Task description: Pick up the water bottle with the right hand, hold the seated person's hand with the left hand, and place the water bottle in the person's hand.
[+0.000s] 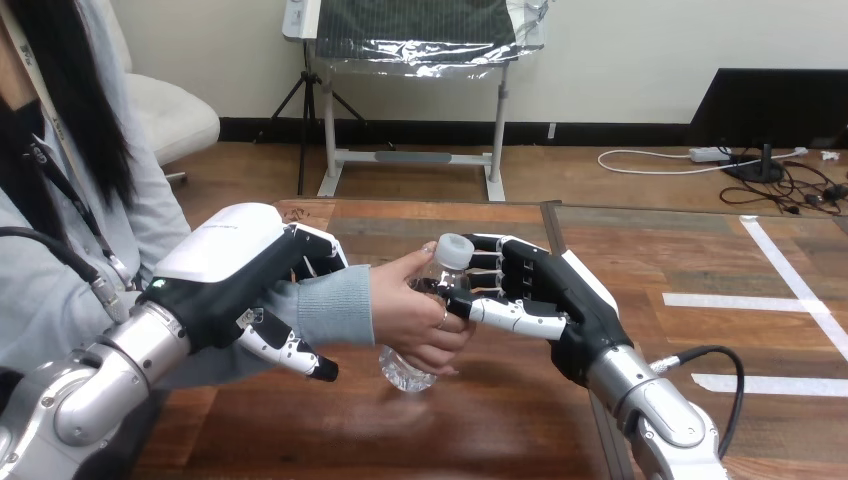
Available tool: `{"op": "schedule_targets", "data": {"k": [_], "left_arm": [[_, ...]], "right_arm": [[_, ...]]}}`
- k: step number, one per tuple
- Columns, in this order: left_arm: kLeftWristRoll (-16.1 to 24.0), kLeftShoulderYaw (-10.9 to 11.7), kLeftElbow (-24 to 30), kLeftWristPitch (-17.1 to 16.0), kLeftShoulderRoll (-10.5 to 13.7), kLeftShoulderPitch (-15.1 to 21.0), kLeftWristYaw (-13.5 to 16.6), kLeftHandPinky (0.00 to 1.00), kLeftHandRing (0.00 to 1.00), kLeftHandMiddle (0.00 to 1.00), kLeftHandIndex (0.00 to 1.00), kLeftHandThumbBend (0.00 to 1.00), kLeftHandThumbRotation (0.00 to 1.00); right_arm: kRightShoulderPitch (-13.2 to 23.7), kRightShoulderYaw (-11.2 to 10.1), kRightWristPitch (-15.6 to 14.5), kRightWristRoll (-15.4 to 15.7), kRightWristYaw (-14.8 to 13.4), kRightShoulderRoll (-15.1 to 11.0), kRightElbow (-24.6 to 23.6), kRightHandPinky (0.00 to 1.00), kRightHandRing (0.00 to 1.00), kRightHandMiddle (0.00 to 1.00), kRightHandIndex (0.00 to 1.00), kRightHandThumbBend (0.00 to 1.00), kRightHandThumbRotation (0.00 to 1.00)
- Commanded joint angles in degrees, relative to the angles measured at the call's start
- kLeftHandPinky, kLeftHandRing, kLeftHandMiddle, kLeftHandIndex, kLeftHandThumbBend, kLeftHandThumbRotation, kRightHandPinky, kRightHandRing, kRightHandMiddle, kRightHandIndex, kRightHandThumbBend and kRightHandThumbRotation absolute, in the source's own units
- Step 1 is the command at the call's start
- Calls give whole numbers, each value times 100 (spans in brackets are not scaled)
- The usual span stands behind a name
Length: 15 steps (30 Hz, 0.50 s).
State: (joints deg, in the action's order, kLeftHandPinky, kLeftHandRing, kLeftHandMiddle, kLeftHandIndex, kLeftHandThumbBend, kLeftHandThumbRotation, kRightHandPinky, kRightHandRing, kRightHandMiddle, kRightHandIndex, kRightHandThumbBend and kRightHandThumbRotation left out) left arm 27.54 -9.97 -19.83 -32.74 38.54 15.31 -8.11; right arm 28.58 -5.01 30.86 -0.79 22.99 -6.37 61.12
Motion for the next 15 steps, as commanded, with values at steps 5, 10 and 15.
{"op": "schedule_targets", "data": {"k": [5, 10, 15], "left_arm": [[-78, 150, 424, -105, 9, 175, 28, 51, 58, 64, 67, 100, 20], [-88, 167, 467, -109, 10, 135, 44, 53, 60, 66, 70, 100, 22], [-142, 188, 565, -18, 16, 70, -26, 54, 62, 69, 74, 100, 25]], "right_arm": [[451, 72, 217, 136, -179, -159, -64, 81, 82, 82, 84, 79, 45], [441, 104, 225, 224, -298, -181, -73, 84, 84, 84, 88, 85, 51], [436, 91, 200, 214, -300, -183, -74, 89, 88, 87, 92, 90, 57]]}}
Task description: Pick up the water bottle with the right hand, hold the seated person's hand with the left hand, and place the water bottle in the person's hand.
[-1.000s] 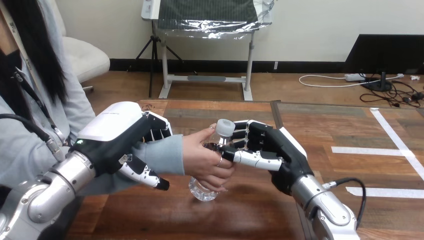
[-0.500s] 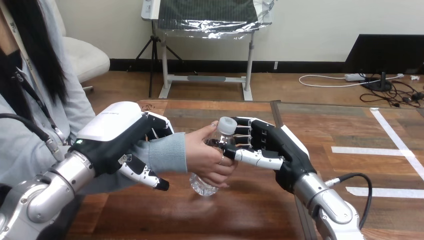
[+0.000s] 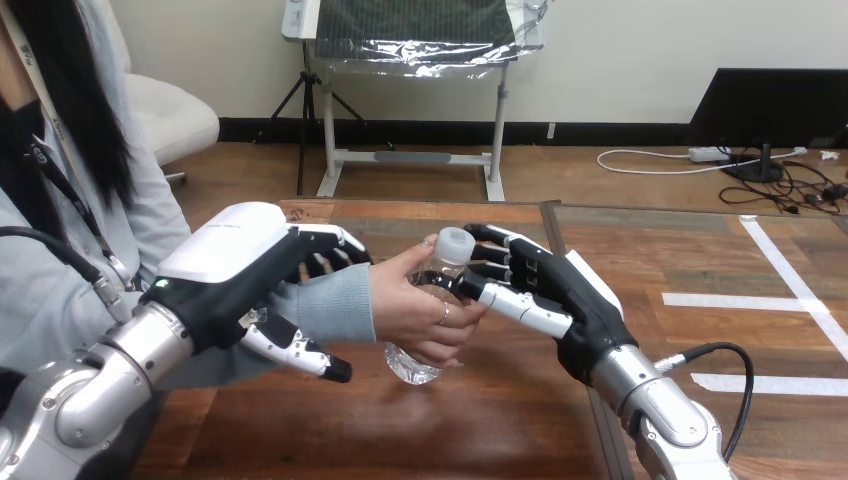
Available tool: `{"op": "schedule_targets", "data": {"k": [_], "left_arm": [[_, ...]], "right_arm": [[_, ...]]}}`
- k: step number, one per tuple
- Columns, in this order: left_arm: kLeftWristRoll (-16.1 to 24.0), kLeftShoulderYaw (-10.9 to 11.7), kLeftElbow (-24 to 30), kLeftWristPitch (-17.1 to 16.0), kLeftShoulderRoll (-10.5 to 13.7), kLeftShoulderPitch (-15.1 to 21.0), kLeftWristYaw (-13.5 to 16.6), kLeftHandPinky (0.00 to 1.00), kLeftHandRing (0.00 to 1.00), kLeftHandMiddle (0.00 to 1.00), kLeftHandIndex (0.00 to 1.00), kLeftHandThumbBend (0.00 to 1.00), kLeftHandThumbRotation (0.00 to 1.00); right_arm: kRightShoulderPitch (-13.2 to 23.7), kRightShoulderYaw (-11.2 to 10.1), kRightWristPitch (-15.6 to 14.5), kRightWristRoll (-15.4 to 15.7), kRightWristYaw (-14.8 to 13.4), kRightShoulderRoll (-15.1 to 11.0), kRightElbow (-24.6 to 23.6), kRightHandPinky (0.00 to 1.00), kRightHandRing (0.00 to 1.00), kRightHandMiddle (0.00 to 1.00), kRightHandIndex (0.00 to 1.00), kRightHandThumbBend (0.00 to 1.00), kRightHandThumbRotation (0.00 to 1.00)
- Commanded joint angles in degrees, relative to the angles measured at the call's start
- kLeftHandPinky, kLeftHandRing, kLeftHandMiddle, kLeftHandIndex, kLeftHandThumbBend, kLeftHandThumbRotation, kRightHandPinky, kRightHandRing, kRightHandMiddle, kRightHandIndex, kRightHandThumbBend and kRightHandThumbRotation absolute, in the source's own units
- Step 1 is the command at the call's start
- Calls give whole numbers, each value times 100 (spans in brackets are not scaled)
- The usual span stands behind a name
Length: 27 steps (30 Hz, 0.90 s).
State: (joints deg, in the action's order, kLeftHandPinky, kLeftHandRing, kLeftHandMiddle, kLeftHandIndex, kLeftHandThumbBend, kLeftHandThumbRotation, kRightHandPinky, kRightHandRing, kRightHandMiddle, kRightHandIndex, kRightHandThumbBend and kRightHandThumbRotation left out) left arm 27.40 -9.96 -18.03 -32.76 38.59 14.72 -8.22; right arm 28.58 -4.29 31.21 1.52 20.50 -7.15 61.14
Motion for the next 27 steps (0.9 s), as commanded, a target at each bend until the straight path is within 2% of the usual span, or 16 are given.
{"op": "schedule_targets", "data": {"k": [1, 12, 16, 27], "left_arm": [[-140, 191, 404, -5, 16, 114, -30, 54, 63, 70, 74, 100, 25], [-179, 240, 489, -64, 20, -14, 9, 60, 70, 77, 81, 100, 29], [-163, 267, 610, 47, 15, -93, -5, 69, 76, 81, 84, 100, 29], [-71, 299, 856, 235, 22, -269, -3, 83, 87, 90, 92, 100, 34]], "right_arm": [[434, 16, 163, -21, -47, -105, -76, 89, 89, 88, 92, 91, 57], [412, 2, 163, -24, -16, -142, -64, 96, 95, 93, 98, 98, 64], [410, -13, 145, -51, 31, -149, -49, 98, 97, 94, 99, 100, 67], [399, -18, 170, -44, 115, -193, 19, 100, 100, 96, 100, 100, 75]]}}
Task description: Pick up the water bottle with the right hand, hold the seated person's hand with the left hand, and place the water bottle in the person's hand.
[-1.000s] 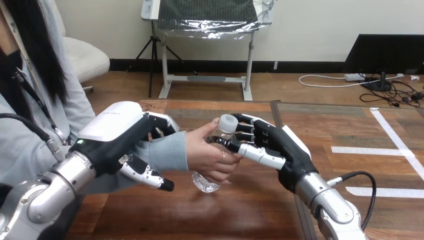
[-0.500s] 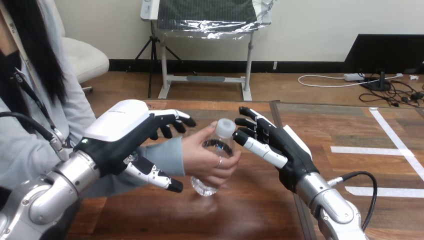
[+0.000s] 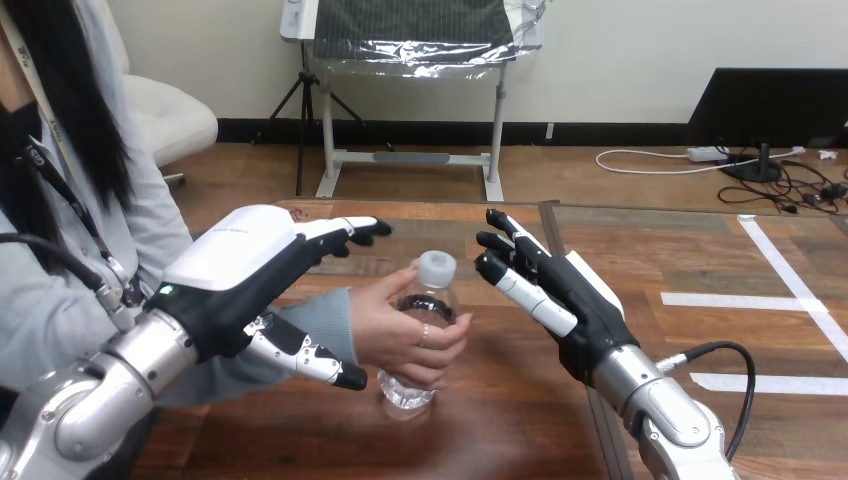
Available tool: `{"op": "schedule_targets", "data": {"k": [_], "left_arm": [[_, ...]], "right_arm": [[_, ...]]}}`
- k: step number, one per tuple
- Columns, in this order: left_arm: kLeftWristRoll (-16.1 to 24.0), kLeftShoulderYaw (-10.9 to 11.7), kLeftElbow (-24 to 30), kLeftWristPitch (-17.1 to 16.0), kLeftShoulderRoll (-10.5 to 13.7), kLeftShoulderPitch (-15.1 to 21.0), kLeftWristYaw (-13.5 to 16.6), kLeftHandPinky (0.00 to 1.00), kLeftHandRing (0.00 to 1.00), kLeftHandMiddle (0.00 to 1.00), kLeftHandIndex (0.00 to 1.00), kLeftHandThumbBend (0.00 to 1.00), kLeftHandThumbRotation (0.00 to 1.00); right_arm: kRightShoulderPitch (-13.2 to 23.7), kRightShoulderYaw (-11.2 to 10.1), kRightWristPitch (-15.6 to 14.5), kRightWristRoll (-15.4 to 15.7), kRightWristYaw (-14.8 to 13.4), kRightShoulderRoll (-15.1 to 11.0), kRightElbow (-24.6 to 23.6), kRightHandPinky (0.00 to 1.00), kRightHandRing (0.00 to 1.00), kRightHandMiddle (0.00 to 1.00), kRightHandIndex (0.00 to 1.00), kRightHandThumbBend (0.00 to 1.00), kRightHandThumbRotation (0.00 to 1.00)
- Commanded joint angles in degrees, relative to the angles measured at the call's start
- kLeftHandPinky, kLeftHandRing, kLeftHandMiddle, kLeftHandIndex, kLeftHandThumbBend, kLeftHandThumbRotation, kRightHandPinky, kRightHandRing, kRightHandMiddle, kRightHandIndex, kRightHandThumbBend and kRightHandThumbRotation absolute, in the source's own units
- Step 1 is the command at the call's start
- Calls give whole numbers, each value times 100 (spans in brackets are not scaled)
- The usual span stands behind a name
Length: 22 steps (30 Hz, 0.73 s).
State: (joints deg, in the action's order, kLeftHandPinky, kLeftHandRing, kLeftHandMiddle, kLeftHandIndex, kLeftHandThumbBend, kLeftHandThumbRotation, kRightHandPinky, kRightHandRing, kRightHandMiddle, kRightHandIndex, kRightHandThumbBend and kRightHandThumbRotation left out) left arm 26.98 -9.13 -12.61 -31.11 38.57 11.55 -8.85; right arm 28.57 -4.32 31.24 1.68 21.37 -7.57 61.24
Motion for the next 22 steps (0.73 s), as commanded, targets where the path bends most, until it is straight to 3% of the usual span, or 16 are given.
{"op": "schedule_targets", "data": {"k": [1, 13, 22], "left_arm": [[-22, 223, 329, 77, 25, 31, 62, 84, 88, 91, 93, 100, 35], [10, 264, 404, 83, 7, -150, 59, 89, 96, 99, 99, 100, 38], [129, 266, 412, 34, 17, -300, 157, 92, 99, 100, 100, 100, 49]], "right_arm": [[397, -11, 168, -55, 30, -154, 11, 100, 100, 96, 100, 100, 76], [356, -7, 141, -58, 90, -194, 32, 100, 100, 97, 100, 100, 83], [313, -27, 121, -108, 179, -219, 24, 100, 100, 97, 100, 100, 87]]}}
